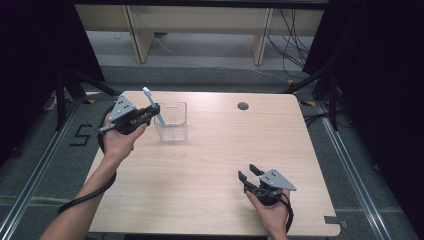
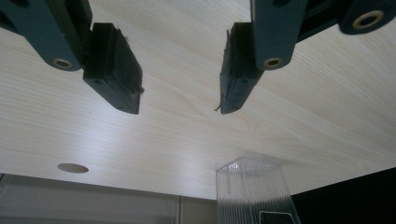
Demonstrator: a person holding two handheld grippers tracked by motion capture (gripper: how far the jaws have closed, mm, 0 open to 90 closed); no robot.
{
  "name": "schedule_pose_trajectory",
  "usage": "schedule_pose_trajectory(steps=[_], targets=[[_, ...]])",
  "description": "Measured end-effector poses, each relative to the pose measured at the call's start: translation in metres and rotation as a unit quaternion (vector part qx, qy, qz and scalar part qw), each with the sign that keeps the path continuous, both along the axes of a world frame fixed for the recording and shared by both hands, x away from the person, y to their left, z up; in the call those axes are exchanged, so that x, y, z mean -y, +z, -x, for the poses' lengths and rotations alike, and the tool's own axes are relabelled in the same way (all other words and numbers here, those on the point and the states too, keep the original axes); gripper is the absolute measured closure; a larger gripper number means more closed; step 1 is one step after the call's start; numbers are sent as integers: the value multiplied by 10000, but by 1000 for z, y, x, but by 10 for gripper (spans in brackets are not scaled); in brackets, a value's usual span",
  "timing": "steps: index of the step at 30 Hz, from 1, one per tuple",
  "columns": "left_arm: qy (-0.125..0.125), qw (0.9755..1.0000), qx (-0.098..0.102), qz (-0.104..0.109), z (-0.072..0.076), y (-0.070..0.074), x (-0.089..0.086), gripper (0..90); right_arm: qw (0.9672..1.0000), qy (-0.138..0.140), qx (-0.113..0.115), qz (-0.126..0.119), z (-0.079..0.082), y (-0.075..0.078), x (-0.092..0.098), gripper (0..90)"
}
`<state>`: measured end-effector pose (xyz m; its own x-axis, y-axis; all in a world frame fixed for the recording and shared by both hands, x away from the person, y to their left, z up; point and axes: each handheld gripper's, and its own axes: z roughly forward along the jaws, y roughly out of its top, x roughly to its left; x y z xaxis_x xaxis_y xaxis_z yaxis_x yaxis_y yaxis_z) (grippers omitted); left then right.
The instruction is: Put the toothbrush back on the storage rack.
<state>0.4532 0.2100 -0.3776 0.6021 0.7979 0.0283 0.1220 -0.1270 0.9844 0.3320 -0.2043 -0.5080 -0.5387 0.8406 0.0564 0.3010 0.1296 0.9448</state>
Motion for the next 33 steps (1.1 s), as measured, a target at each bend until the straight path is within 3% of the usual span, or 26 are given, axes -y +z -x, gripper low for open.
schedule_pose_trajectory(steps=[8,9,10,15,16,19,21,33], targets=[[74,10000,27,-49,-9,-1,-2,831,9999,-106,-115,-58,2,1,0,495],[95,9999,31,-63,-10,-2,-3,831,9999,-78,-103,-96,2,1,0,496],[112,9999,45,-74,-10,-2,-3,831,10000,-39,50,-17,0,1,1,495],[188,9997,95,-93,-14,-6,-5,831,9999,-35,108,16,-2,1,3,494],[194,9997,89,-95,-15,-6,-5,831,9999,-67,102,114,-1,1,4,495],[191,9997,95,-98,-16,-9,-5,831,10000,-54,-20,2,0,2,3,494],[203,9997,83,-135,-17,-11,-5,830,9999,-53,87,81,-1,2,4,493],[271,9995,64,-173,-23,-15,-7,830,10000,12,94,11,-2,1,2,490]])
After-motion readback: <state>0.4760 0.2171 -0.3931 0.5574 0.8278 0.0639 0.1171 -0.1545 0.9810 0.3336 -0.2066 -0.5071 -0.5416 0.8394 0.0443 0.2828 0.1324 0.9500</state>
